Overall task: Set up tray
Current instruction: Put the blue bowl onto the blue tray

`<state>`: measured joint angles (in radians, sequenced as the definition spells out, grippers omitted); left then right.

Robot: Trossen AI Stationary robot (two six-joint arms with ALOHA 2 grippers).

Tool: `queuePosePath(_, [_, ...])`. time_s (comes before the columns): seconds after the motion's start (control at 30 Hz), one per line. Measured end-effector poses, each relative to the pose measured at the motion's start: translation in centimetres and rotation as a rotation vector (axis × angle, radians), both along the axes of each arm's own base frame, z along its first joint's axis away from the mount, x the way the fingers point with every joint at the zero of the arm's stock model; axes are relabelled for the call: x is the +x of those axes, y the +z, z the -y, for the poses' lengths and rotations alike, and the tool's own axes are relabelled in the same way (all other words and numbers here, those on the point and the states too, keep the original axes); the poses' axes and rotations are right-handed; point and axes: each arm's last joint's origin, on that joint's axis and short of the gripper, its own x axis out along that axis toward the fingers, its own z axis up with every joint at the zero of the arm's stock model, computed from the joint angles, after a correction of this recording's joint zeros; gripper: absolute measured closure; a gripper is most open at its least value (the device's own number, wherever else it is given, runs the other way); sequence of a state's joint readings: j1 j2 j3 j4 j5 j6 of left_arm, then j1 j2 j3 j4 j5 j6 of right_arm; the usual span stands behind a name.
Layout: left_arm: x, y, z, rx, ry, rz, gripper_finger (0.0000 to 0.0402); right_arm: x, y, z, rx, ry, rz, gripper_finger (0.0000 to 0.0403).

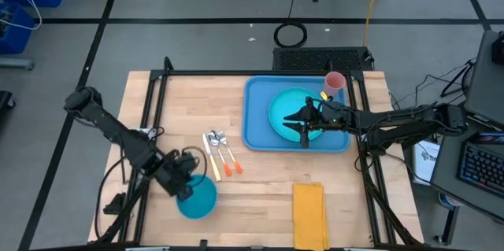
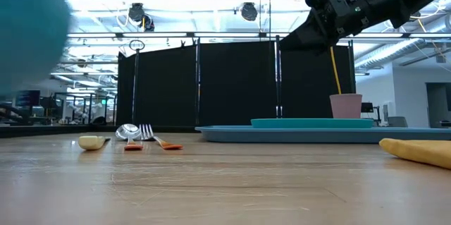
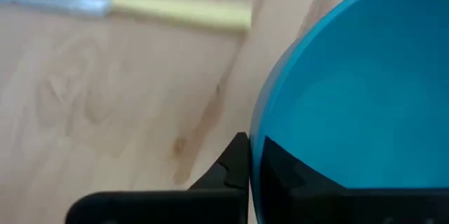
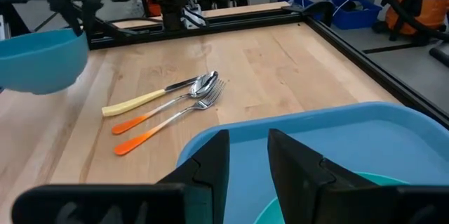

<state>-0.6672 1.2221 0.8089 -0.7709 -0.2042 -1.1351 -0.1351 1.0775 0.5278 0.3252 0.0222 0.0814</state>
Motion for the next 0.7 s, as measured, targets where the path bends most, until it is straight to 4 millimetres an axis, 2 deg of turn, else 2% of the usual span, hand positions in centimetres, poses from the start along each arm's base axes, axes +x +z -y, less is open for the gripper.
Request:
queuePosePath(0.17, [1.8, 1.2, -3.0, 0.044, 0.069, 0.129, 0.0394, 0.1, 0.1, -0.6, -0.053, 0.043, 0.007, 0.0314])
queuePosePath(0.37, [4.1, 1.7, -7.0, 0.05, 0.185, 0.199, 0.0394, 0.3, 1.5, -2.9, -0.228, 0.18, 0.119, 0.0314])
queuePosePath(0.53, [5.2, 2.1, -10.0, 0.042, 0.227, 0.243, 0.0391, -1.0, 2.0, -4.6, -0.207, 0.281, 0.173, 0.0314])
queuePosePath(0.7, [6.1, 2.5, -12.3, 0.014, 0.228, 0.309, 0.0394, -3.5, 1.5, -6.0, -0.128, 0.36, 0.24, 0.032])
